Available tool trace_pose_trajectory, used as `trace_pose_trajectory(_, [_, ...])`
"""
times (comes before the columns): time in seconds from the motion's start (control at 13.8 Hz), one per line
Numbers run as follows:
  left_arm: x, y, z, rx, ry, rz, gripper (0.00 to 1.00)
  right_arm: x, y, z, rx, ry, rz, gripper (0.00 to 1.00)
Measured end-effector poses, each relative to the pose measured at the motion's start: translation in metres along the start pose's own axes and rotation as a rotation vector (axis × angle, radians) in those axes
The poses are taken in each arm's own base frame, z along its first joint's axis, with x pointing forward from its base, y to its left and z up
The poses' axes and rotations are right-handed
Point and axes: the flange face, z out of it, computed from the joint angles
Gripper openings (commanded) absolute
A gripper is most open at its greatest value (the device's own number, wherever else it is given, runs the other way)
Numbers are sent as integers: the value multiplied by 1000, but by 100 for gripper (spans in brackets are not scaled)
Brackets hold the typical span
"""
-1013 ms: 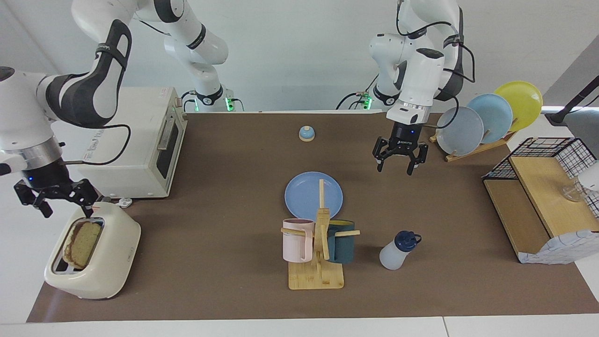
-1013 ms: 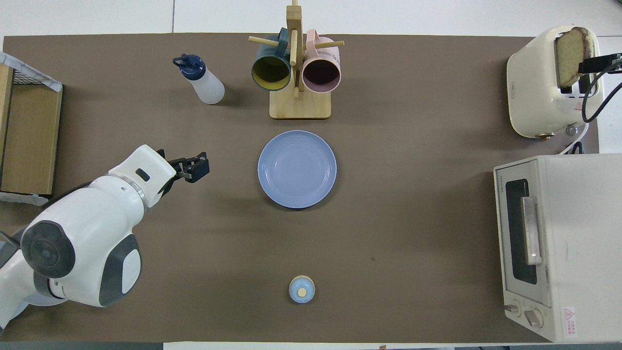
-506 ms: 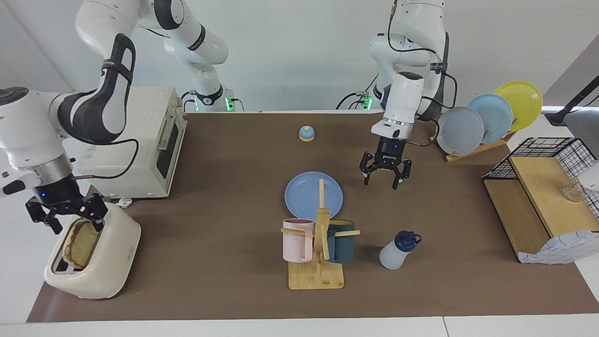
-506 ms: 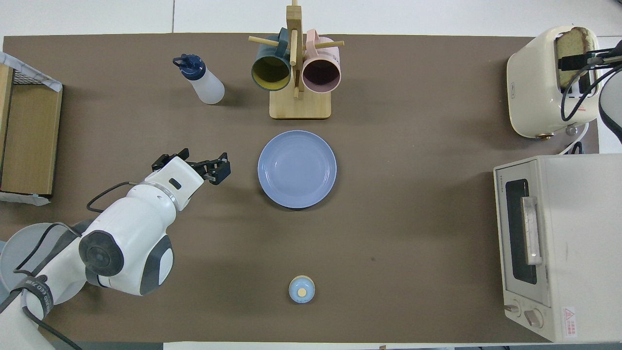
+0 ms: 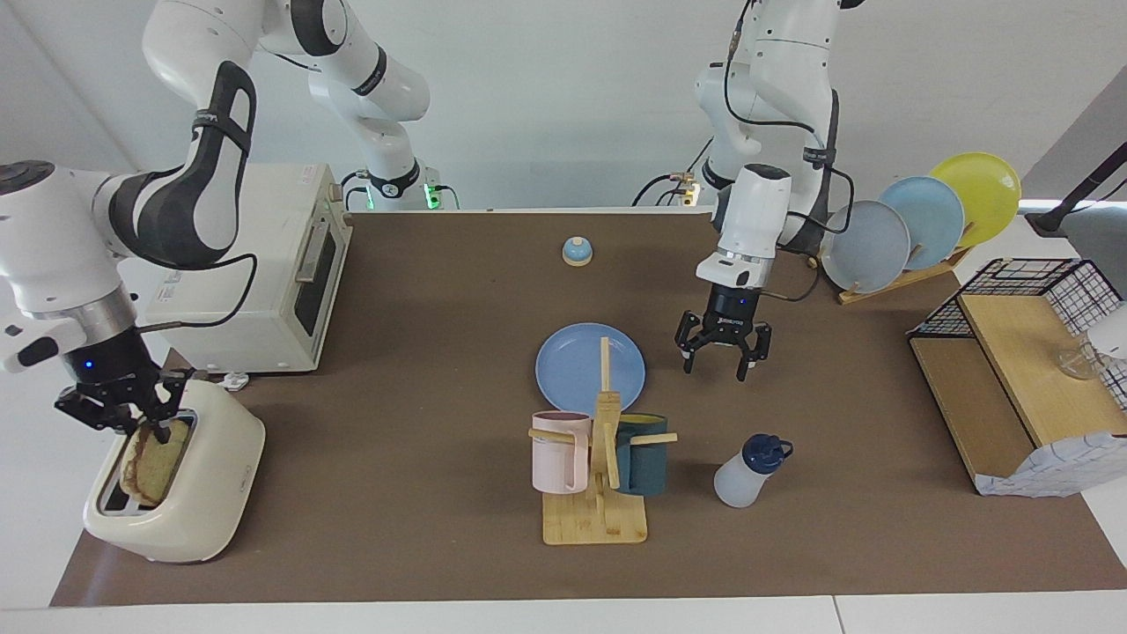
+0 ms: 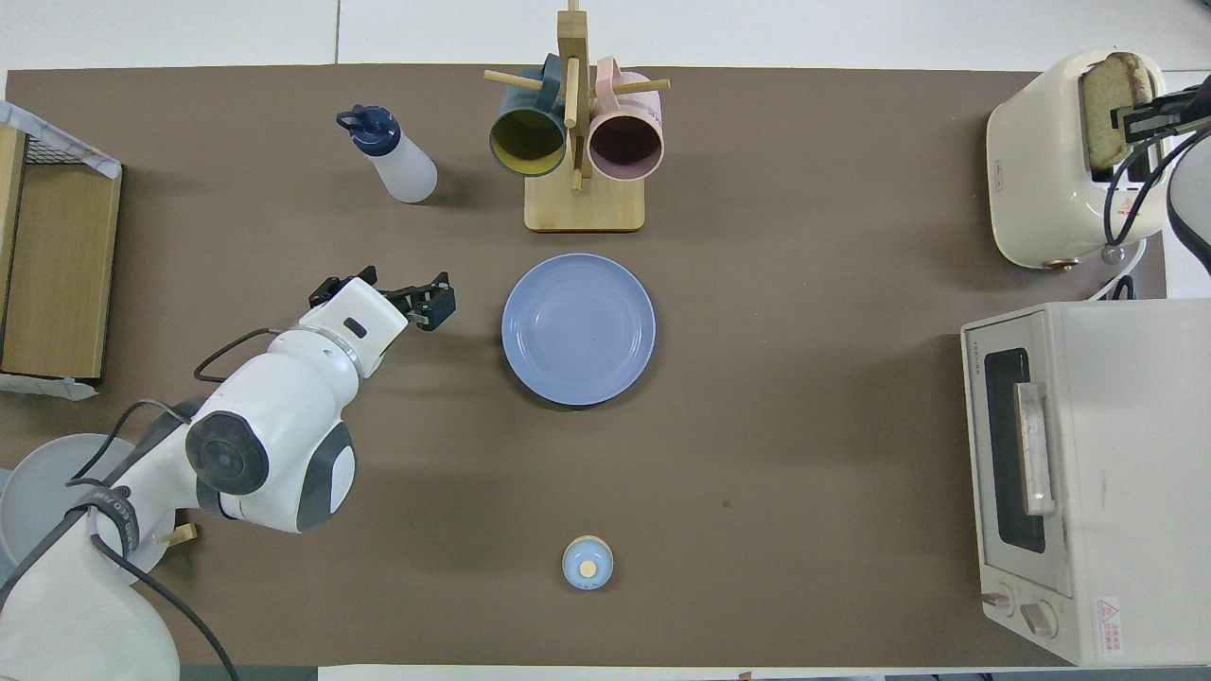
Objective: Put bread on plate and add seasoning
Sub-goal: 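Reach the left gripper toward the white bottle with blue cap, then lower the bread slice onto the blue plate while the left gripper grasps the bottle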
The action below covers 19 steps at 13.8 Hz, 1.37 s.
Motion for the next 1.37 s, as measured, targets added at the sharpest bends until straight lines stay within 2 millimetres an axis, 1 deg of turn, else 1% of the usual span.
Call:
trace_pose_trajectory(0.14, [12, -5, 11, 8, 18, -7, 100, 2, -3, -8, 11, -50, -59, 0])
trace_pose_trajectory(0.22, [16, -7, 15, 11, 24, -9, 100, 8, -9, -17, -1, -85, -111, 0])
trace_pose_trajectory(0.29, [20, -8, 20, 15, 28, -11, 100, 15, -20, -29, -24, -120, -165, 0])
trace_pose_trajectory(0.36, [23, -12, 25, 25, 33, -11, 100, 25, -37, -45, -51, -152, -221, 0])
trace_pose_trajectory(0.43, [24, -16, 32, 42, 42, -7, 100, 36, -61, -63, -71, -174, -276, 0])
trace_pose_trajectory(0.51, [26, -20, 40, 67, 50, -10, 100, 43, -90, -83, -72, -200, -323, 0])
trace_pose_trajectory(0.58, [27, -19, 48, 94, 64, -18, 100, 47, -120, -103, -53, -225, -361, 0])
trace_pose_trajectory(0.72, [30, -5, 60, 119, 101, -18, 100, 47, -180, -141, -20, -266, -391, 0])
trace_pose_trajectory(0.8, [30, 2, 63, 119, 118, -14, 100, 45, -208, -155, -13, -288, -355, 0])
trace_pose_trajectory(0.87, [30, 6, 67, 119, 130, -14, 100, 41, -235, -163, -8, -304, -299, 0])
trace_pose_trajectory(0.94, [30, 5, 69, 122, 140, -19, 100, 36, -264, -164, 0, -315, -239, 0])
trace_pose_trajectory(1.01, [33, 3, 71, 126, 150, -30, 100, 30, -294, -160, 9, -326, -184, 0])
trace_pose_trajectory(1.09, [35, 2, 72, 130, 157, -38, 100, 23, -318, -153, 24, -328, -136, 0])
trace_pose_trajectory(1.23, [39, 1, 75, 136, 166, -44, 100, 10, -363, -134, 78, -280, -39, 0])
trace_pose_trajectory(1.37, [44, 1, 80, 141, 179, -55, 100, -10, -413, -115, 126, -205, 46, 0])
